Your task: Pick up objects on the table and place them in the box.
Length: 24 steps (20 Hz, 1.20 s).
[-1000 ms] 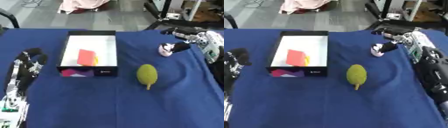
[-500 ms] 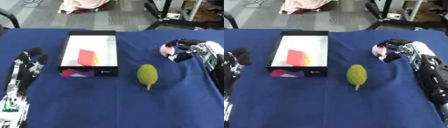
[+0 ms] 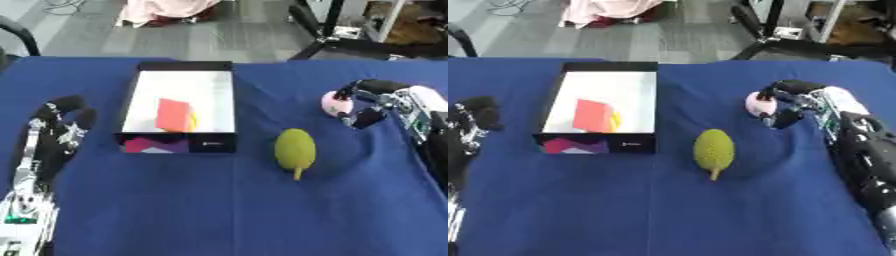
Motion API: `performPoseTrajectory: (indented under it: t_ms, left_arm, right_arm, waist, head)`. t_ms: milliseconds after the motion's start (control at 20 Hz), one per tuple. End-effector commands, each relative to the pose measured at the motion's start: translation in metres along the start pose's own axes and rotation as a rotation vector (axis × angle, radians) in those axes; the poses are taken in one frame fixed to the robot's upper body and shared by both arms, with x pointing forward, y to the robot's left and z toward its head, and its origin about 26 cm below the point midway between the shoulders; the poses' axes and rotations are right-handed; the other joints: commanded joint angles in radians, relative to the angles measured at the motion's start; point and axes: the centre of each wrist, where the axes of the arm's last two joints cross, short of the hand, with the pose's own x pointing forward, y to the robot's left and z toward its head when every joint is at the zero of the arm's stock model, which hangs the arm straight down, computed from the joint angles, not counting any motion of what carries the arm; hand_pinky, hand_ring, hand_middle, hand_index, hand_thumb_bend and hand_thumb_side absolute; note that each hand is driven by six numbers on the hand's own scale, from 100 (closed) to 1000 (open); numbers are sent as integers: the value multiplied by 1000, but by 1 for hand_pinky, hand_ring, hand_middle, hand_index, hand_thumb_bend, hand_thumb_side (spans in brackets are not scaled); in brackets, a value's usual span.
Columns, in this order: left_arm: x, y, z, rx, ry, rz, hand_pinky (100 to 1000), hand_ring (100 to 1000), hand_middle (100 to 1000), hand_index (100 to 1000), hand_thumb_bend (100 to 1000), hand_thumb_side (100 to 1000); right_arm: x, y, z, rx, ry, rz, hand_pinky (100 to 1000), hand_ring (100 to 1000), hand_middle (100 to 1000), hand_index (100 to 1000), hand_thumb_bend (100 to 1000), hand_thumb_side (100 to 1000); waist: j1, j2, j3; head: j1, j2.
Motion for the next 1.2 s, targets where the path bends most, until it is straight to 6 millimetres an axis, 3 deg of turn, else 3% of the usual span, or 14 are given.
performPoseTrajectory:
  t_ms: [50, 350, 600, 850, 1150, 1200]
  left_arm:
    - [7, 5, -3, 0, -29, -15, 639, 875, 646, 743, 770, 623]
    - [8, 4, -4, -1, -30, -12, 639, 876, 646, 742, 770, 622]
    - [8, 3, -4, 0, -32, -11, 639, 876, 646, 742, 771, 622]
    - [8, 4, -4, 1, -31, -11, 639, 876, 646, 742, 771, 622]
    - [8, 4, -4, 0, -30, -12, 638, 876, 646, 742, 771, 623]
    - [8, 4, -4, -1, -30, -12, 638, 876, 646, 742, 771, 623]
  right_arm:
    - [-3, -7, 1, -115, 51, 33, 943, 789, 520, 699, 100, 322]
    - [0, 6, -2, -292, 105, 70, 898, 690, 353, 522, 100, 328]
    - [1, 14, -4, -425, 138, 90, 846, 578, 204, 348, 100, 270]
    - [2, 10, -4, -538, 133, 96, 834, 556, 182, 325, 100, 230]
    - [10, -21, -3, -626, 75, 114, 834, 556, 179, 325, 100, 192]
    - [11, -24, -2, -630, 65, 112, 839, 576, 203, 359, 100, 186]
  waist:
    - [2, -19, 3]
    - [3, -15, 6]
    - [4, -13, 7]
    - [4, -14, 7]
    - [3, -17, 6]
    - [3, -18, 6]
  head:
    - [-2, -2]
    - [-5, -2]
    - [-9, -2]
    - [-13, -2]
    - [-16, -2]
    - [-17, -2]
